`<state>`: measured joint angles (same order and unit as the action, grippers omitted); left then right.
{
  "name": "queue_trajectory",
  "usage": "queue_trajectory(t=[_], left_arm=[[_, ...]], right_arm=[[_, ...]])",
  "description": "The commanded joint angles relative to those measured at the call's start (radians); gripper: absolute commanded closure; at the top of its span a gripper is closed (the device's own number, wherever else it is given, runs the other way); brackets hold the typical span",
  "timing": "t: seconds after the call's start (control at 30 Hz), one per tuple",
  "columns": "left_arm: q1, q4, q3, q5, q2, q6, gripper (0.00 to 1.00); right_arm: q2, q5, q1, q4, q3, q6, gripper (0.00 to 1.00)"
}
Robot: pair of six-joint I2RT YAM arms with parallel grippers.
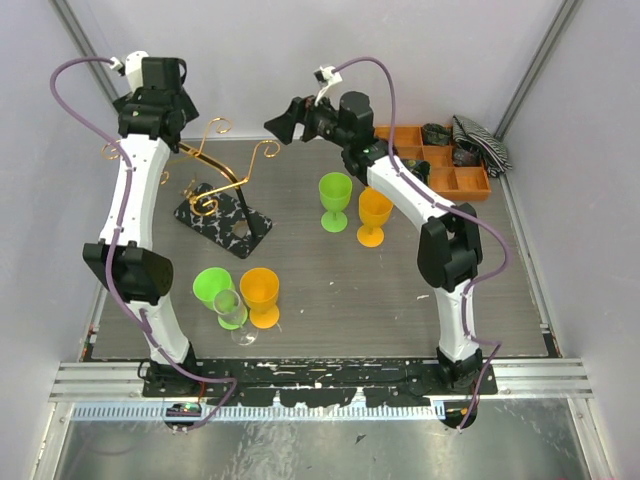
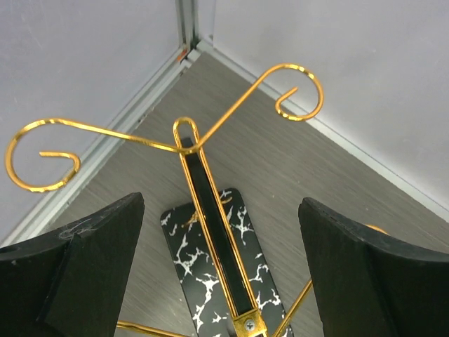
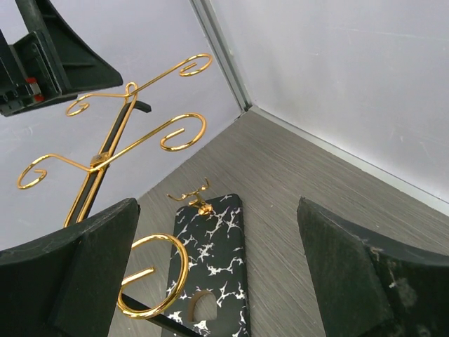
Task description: Place the wine glass upside down on the wine glass rack
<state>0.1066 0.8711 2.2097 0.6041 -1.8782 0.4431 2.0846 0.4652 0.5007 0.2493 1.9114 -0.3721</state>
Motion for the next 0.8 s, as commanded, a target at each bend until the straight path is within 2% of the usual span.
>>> queue_trajectory(t=[0.0,0.2,0.47,0.77], left_arm=[[0.015,0.035,-0.025,0.095,0.024,0.108,0.02],[0.028,0.056,-0.048,0.133,0.008,0.176,0.02],[0.031,0.065,-0.06,0.074,-0.039,0.24,0.02],[0.063,0.029,-0.105,0.092,-0.082,0.252,0.02]], right_arm=[[0.01,0.01,0.007,0.079,0.051,-0.019,0.0],[0.028,0.008,0.011,0.082,0.058,-0.018,0.0],[0.066,0.001,0.02,0.048,0.102,-0.019,0.0],[0.072,0.04,0.038,0.007,0.115,-0.03,0.0]])
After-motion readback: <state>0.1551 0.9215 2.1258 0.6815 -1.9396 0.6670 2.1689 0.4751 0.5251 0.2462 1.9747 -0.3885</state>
